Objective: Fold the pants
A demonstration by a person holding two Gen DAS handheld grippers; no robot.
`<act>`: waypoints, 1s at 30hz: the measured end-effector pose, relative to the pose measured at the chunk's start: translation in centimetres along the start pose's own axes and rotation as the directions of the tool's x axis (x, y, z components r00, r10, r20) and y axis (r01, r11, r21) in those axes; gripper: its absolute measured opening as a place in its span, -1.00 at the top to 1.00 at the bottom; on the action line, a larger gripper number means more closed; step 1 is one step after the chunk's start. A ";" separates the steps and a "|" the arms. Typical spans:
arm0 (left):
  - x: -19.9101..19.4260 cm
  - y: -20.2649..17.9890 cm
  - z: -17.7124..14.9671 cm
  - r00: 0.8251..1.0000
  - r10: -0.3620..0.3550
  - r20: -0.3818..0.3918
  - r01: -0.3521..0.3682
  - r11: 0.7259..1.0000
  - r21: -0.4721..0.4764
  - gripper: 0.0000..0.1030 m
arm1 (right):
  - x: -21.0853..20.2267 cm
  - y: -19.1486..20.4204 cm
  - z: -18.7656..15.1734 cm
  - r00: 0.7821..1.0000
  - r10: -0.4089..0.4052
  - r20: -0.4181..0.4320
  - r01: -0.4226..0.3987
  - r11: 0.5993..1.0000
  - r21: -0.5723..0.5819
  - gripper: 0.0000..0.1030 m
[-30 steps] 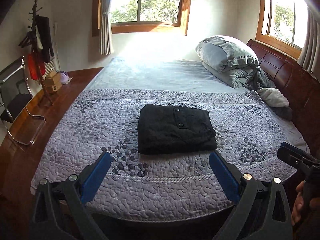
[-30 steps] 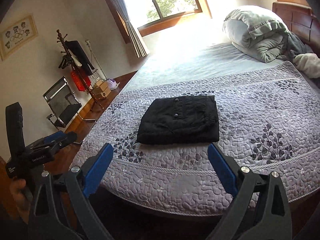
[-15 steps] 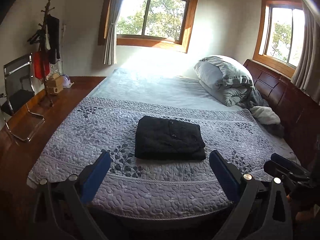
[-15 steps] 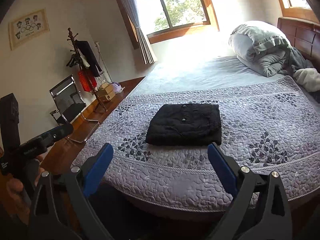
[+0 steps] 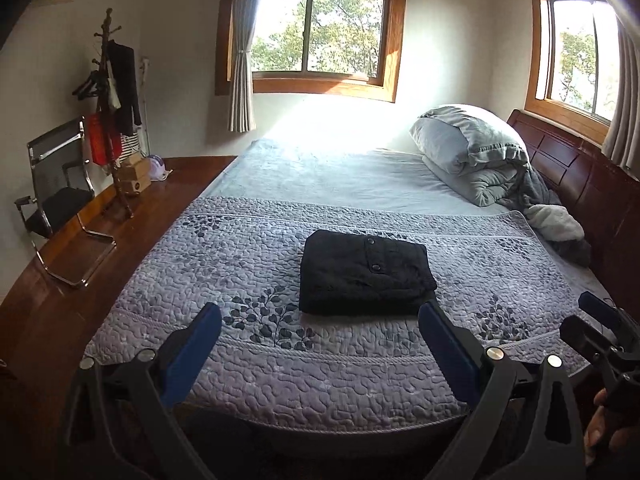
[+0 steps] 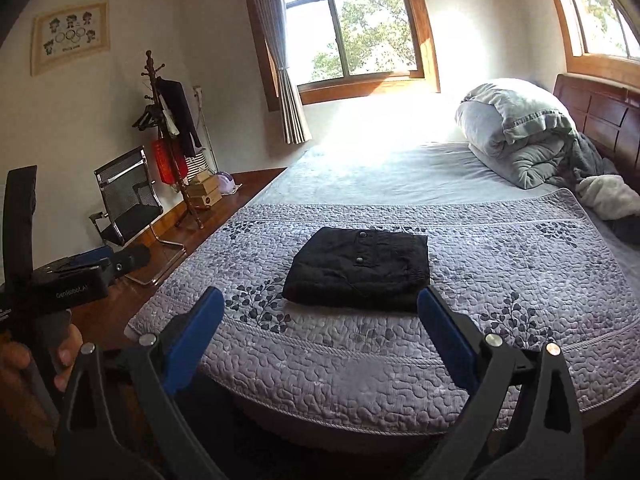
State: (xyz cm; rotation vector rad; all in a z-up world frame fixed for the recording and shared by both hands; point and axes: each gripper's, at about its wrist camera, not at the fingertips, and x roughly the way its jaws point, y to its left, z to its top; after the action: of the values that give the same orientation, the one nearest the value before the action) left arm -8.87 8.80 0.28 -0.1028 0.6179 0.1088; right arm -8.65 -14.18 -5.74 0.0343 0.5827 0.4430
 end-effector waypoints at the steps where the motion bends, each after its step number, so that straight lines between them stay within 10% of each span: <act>1: -0.1 -0.1 0.0 1.000 0.004 0.009 -0.004 1.000 0.005 -0.93 | 0.1 0.1 0.0 1.000 0.002 -0.001 -0.002 1.000 -0.003 -0.89; 30: 1.8 -0.4 0.3 0.999 -0.005 0.032 0.005 1.000 -0.002 -0.93 | 6.5 -0.7 0.8 0.992 -0.063 -0.106 0.064 0.998 0.001 -0.89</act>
State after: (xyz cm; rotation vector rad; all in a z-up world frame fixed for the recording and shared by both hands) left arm -7.24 8.52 -0.50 -0.1045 0.5860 0.1065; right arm -3.12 -12.10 -8.56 -0.0033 0.6868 0.3835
